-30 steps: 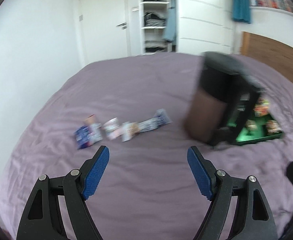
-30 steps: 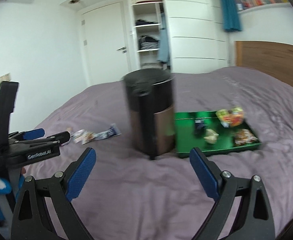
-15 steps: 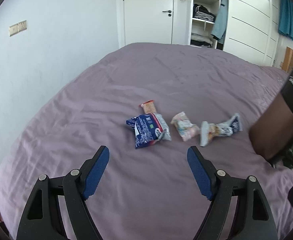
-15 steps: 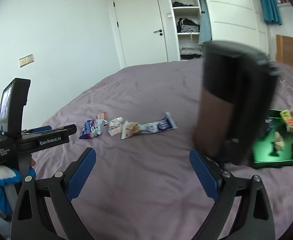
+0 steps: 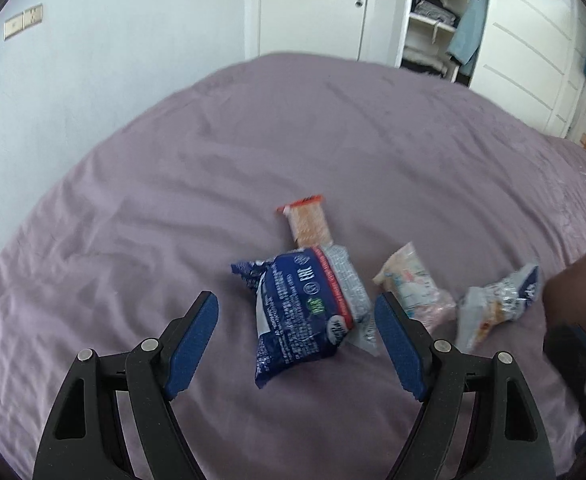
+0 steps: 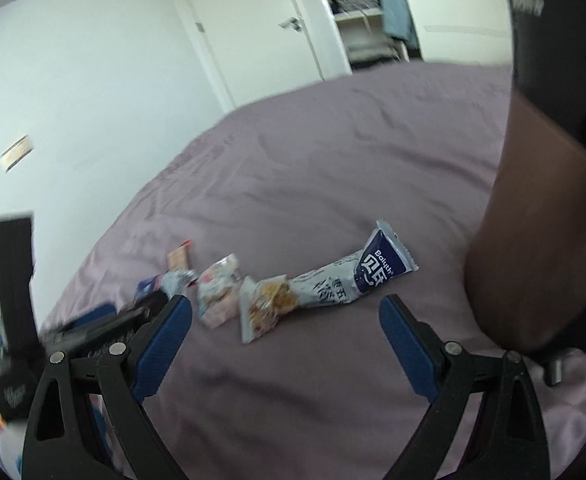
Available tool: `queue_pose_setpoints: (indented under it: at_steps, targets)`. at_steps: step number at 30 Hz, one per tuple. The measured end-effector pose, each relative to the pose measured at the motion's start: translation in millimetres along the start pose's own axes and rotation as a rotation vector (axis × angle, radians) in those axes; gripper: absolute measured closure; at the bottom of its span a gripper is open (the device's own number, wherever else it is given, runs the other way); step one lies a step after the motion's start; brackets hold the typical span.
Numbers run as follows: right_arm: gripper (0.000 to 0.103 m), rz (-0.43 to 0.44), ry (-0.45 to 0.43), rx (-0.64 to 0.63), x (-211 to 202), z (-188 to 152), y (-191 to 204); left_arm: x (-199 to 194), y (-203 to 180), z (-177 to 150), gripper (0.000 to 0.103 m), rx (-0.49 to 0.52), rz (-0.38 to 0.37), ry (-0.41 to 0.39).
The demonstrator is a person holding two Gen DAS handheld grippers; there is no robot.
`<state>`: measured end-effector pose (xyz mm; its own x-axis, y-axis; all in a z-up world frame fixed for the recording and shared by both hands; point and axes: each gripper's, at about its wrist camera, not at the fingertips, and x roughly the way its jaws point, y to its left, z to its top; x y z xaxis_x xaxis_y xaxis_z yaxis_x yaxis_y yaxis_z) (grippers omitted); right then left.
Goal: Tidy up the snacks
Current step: 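Grasp the blue snack bag with the left gripper while the right grasps the white-blue bar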
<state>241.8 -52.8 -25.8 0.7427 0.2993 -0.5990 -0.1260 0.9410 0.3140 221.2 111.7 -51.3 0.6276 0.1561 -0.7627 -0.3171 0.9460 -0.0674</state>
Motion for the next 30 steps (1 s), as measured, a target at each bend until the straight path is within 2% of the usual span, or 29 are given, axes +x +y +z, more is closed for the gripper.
queue_pose_setpoints:
  at_steps: [3, 9, 13, 15, 17, 18, 19, 20, 22, 26, 30]
  targets:
    - [0.023, -0.011, 0.060, 0.078, 19, 9, -7, 9, 3, 2, 0.023, -0.043, -0.006, 0.066]
    - [0.024, -0.007, 0.185, 0.274, 50, 18, -26, 23, -2, 12, 0.023, -0.066, -0.009, 0.163]
    - [0.025, -0.013, 0.232, 0.349, 67, 22, -36, 36, -3, 20, 0.023, -0.071, 0.010, 0.211]
    - [0.031, -0.020, 0.246, 0.356, 76, 25, -36, 43, -2, 24, 0.023, -0.077, 0.012, 0.236]
    - [0.051, -0.031, 0.260, 0.345, 82, 28, -36, 48, -4, 24, 0.023, -0.073, 0.019, 0.255]
    - [0.055, -0.036, 0.272, 0.334, 85, 29, -36, 50, -4, 25, 0.023, -0.072, 0.018, 0.264]
    - [0.066, -0.041, 0.282, 0.321, 88, 31, -34, 52, -4, 27, 0.023, -0.072, 0.017, 0.271]
    - [0.081, -0.047, 0.291, 0.305, 91, 32, -33, 55, -3, 29, 0.024, -0.069, 0.019, 0.277]
    - [0.099, -0.052, 0.306, 0.278, 93, 34, -34, 57, -4, 31, 0.027, -0.056, 0.024, 0.283]
    - [0.100, -0.062, 0.330, 0.209, 98, 33, -28, 56, -7, 29, 0.032, -0.033, 0.031, 0.290]
    - [0.103, -0.052, 0.356, 0.096, 102, 32, -17, 53, -12, 23, 0.049, -0.006, 0.032, 0.288]
